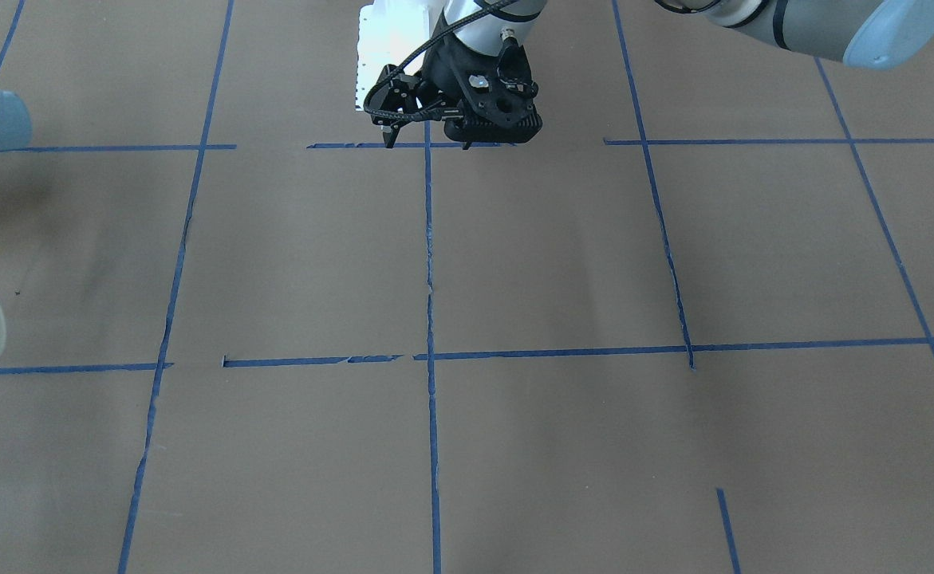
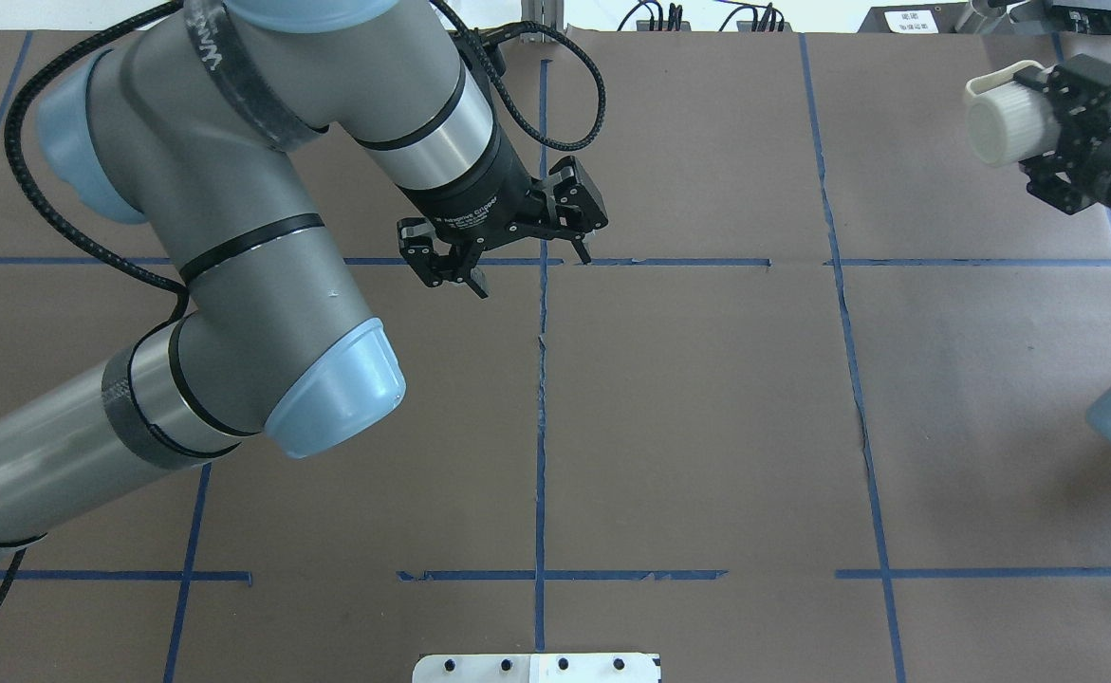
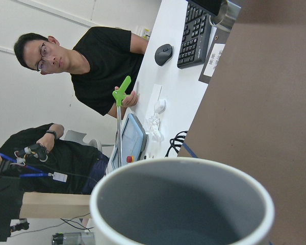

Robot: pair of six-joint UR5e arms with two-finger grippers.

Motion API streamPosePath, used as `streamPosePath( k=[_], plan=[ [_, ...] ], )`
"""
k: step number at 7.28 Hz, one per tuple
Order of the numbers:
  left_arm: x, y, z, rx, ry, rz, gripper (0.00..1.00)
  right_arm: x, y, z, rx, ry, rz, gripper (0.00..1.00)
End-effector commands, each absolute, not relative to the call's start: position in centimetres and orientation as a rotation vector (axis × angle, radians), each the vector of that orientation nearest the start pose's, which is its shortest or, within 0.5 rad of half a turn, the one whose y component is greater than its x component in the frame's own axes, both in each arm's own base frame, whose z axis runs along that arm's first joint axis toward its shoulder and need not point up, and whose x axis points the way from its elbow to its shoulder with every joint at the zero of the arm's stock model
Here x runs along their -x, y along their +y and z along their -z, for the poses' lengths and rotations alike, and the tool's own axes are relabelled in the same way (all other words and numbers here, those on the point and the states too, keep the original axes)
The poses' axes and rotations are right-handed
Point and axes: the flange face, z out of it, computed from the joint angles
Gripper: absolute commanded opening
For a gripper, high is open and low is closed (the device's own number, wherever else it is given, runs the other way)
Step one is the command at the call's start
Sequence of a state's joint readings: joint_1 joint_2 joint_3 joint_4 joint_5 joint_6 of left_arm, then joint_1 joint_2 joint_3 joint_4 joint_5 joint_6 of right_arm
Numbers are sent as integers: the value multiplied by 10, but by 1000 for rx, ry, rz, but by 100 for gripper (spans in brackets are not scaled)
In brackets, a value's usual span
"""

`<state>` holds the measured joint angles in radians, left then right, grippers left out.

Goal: Left arm hands cup to right arm to dump lemon

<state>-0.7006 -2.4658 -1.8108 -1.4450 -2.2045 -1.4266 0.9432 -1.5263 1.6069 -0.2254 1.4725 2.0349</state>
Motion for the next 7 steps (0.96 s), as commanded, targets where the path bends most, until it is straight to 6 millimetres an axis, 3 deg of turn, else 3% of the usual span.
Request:
streamPosePath(
  k=[1, 4, 6, 7],
  plan=[
    [-421, -459, -31, 122, 1122, 182, 100, 278, -489, -407, -637, -1335, -996, 19],
    [-403, -477, -31, 94, 1125, 210, 100, 358, -437, -312, -873, -1054, -621, 19],
    [-404, -482, -24, 92, 1117, 219, 100, 445, -390, -246, -1002, -889, -525, 19],
    [-406, -484, -20, 95, 1115, 219, 100, 476, -366, -212, -1045, -829, -502, 19]
  ],
)
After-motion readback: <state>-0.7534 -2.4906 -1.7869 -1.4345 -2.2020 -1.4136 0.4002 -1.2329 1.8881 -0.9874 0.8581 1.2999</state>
